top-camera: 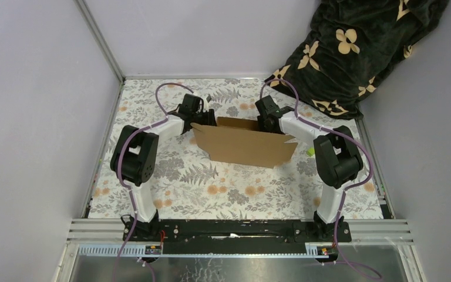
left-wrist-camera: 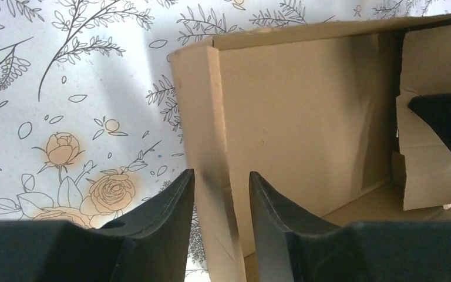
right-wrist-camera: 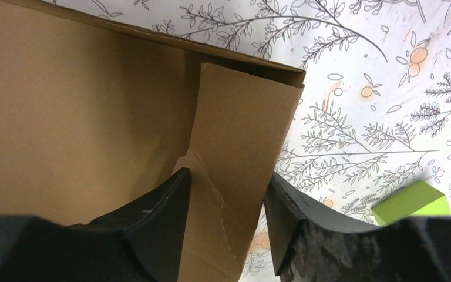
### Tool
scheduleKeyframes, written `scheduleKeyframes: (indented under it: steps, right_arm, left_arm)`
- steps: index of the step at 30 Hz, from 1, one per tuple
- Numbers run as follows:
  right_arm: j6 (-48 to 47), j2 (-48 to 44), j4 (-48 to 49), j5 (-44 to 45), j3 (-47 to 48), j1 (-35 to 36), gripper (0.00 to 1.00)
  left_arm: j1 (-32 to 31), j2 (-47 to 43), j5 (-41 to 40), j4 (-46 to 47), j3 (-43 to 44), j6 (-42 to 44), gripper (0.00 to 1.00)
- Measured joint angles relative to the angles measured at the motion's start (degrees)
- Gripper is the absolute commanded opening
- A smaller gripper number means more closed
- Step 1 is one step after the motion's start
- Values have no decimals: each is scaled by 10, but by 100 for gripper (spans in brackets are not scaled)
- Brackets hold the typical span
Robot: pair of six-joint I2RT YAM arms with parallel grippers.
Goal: Fold the paper box
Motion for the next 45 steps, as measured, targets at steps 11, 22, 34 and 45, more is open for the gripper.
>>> scheduleKeyframes:
  steps: [11, 22, 34, 45]
  right_arm:
    - [28, -4, -20, 19, -6, -1, 3]
    - [0, -14, -28, 114, -13, 11, 0]
    - [-15, 23, -41, 196, 8, 14, 0]
    - [26, 45, -82, 197, 47, 15, 0]
  left_arm:
    - [0, -23, -28, 6, -17, -8, 45]
    - [2, -86, -93, 3, -27, -12, 45]
    - [2, -86, -120, -5, -27, -12, 45]
    - [2, -86, -140, -24, -27, -11, 45]
